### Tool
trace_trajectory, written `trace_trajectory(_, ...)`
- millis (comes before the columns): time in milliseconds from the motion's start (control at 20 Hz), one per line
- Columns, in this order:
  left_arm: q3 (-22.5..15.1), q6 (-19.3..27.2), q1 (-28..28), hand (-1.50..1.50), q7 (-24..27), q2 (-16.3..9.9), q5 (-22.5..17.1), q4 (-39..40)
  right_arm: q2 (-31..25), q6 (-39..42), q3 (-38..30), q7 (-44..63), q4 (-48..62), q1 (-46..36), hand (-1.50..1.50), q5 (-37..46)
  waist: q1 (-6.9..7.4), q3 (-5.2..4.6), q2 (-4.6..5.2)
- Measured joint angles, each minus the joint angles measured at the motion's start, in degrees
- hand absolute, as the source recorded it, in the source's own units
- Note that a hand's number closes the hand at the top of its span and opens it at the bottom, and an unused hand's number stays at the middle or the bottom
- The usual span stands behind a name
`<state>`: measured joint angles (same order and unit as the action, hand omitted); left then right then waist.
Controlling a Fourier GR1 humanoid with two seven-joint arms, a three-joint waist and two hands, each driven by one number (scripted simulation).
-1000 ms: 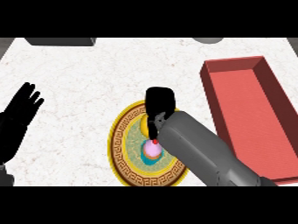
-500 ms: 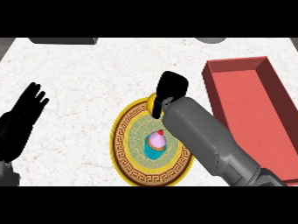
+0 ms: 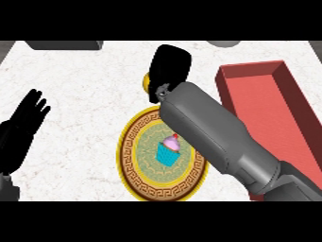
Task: Pick the lemon from the plate and place it in the cardboard box
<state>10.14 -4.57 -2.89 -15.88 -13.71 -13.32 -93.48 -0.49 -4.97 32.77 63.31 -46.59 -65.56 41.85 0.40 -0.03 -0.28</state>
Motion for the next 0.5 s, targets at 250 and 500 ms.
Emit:
trace_trajectory(250,0.49,0.0,1.25,0.0,-0.08,-0.01,-0.13,-0.41,-1.16,1.07,-1.41,3.13,-3.01,-6.54,1.5,5.62,-0.69,-0.02,-0.4)
trace_trajectory(500,0.75,0.56,1.38,0.0,-1.09,-0.03,-0.2,-1.54,-3.79,2.61,-4.1,5.67,-4.5,-10.36,1.5,10.73,-1.29,0.0,-0.64)
